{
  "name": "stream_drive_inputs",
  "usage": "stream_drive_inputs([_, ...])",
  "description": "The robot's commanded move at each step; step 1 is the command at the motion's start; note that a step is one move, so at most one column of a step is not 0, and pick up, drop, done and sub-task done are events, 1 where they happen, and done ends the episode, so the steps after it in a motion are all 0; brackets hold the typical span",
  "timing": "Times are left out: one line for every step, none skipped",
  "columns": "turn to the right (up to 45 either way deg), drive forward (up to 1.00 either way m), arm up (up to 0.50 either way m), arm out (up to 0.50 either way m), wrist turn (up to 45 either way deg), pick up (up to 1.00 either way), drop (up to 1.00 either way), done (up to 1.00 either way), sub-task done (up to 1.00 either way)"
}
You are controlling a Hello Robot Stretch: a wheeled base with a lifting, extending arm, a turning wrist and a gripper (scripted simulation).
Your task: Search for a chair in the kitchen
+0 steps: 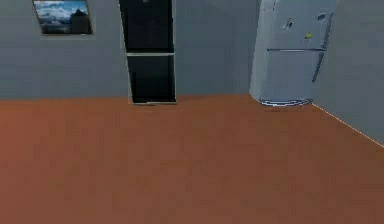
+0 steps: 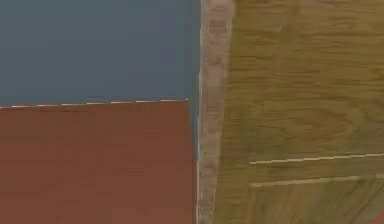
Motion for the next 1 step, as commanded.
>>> stream_drive_inputs([-45.0, 0.0, 0.0, 0.0, 0.0, 0.0, 0.0, 0.0, 0.0])
